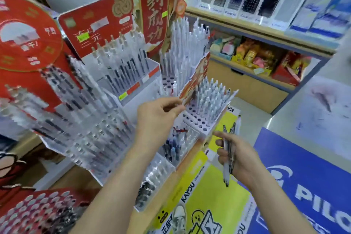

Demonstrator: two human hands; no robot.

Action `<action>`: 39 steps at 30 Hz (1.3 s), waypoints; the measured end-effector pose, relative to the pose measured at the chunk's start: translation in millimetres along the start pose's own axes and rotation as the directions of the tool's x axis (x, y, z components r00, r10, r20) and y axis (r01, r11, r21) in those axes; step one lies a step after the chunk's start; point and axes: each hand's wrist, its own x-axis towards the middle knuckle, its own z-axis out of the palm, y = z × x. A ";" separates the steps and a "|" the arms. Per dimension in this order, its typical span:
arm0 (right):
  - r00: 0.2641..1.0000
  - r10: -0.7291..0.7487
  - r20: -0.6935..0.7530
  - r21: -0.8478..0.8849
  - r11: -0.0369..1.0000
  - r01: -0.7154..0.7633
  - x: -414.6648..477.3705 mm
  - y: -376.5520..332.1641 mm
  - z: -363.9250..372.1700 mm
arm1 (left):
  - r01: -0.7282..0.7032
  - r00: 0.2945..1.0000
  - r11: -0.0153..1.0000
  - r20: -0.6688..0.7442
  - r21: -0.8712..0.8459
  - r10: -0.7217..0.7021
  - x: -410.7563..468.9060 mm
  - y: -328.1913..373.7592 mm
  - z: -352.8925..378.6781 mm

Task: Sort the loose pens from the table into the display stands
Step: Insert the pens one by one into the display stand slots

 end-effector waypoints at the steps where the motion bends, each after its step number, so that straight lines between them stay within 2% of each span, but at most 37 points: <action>1: 1.000 -0.005 -0.016 0.048 0.999 0.006 4.7 -8.4 -5.1 | -0.033 0.999 0.998 0.011 0.049 0.032 8.6 0.7 9.7; 5: 0.996 -0.071 -0.049 0.164 0.983 0.078 17.0 -32.1 -23.4 | -0.217 0.975 0.927 0.104 0.307 0.194 33.7 -6.0 45.8; 9: 0.994 -0.103 -0.029 0.129 0.986 0.106 27.6 -56.8 -31.5 | -0.306 0.949 0.842 0.069 0.444 0.308 52.1 -17.6 70.2; 12: 0.995 -0.101 0.009 0.076 0.992 0.100 41.1 -73.8 -36.1 | -0.239 0.969 0.843 0.056 0.481 0.243 62.2 -22.1 85.5; 17: 0.987 -0.056 0.152 -0.001 0.998 0.057 63.8 -101.5 -43.3 | -0.205 0.966 0.789 -0.012 0.579 0.259 74.1 -30.3 112.6; 22: 0.956 0.019 0.294 -0.110 0.994 0.014 80.6 -122.1 -52.4 | -0.123 0.983 0.798 -0.039 0.589 0.180 81.3 -35.5 125.4; 27: 0.907 0.093 0.411 -0.127 0.991 -0.044 92.0 -135.9 -54.8 | -0.102 0.984 0.803 -0.061 0.587 0.169 83.3 -27.4 129.7; 31: 0.884 0.105 0.456 -0.129 0.990 -0.051 101.3 -143.1 -54.9 | -0.090 0.996 0.777 0.042 0.623 0.082 82.4 -38.5 133.0; 33: 0.888 0.090 0.451 -0.100 0.994 -0.050 104.8 -144.9 -52.2 | -0.004 0.994 0.749 0.083 0.662 -0.068 83.7 -42.3 134.6; 35: 0.897 0.087 0.434 -0.077 0.995 -0.059 107.2 -145.3 -48.5 | 0.079 0.990 0.755 0.040 0.651 -0.139 85.6 -44.2 136.3; 37: 0.899 0.110 0.423 -0.096 0.992 -0.077 108.5 -143.7 -45.1 | 0.121 0.991 0.778 -0.030 0.616 -0.131 88.7 -43.1 138.5; 39: 0.900 0.143 0.411 -0.141 0.986 -0.092 109.6 -141.1 -42.5 | 0.095 0.995 0.776 -0.049 0.623 -0.082 92.3 -45.1 141.4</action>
